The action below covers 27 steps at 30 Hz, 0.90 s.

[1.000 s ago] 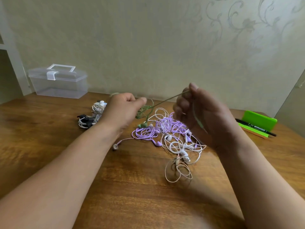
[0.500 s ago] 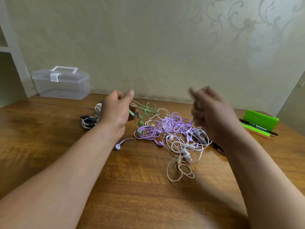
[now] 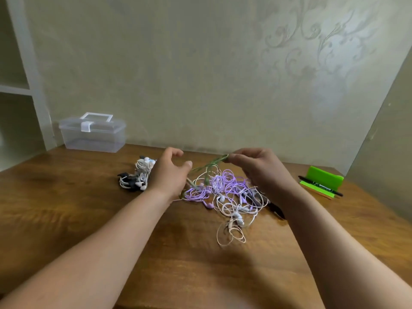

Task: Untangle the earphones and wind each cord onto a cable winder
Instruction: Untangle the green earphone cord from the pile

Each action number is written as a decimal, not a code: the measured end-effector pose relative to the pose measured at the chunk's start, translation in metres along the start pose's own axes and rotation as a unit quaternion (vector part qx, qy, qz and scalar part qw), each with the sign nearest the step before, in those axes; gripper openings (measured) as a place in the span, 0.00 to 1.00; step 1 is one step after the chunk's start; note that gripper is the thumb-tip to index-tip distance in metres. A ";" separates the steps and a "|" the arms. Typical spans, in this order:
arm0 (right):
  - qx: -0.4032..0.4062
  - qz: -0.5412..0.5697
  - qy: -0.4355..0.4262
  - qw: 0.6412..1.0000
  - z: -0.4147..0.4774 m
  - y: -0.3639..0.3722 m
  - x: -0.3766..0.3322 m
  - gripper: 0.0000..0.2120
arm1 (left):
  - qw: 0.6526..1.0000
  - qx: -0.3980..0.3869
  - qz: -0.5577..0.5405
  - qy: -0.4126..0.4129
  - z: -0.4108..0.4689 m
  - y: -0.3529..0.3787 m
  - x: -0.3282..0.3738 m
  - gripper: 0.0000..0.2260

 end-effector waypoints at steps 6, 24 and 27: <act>-0.040 -0.021 -0.001 0.999 -0.028 0.005 -0.010 0.08 | 0.969 -0.039 0.019 0.243 -0.073 -0.006 0.053 0.25; 0.044 0.023 0.043 0.998 -0.072 -0.019 0.012 0.13 | 0.897 -0.127 -0.405 -0.125 -0.058 -0.020 -0.002 0.10; 0.107 0.043 0.069 0.991 -0.083 -0.035 0.024 0.14 | 0.892 -0.084 -0.420 -0.141 -0.048 -0.027 -0.012 0.11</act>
Point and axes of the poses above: each hand's wrist, its own z-axis towards the middle knuckle, its own y-axis out of the palm, x = y × z, the point moved 10 cm from there along z, towards the middle knuckle, and after that the axes turned 9 degrees about -y, right-handed, at the moved point
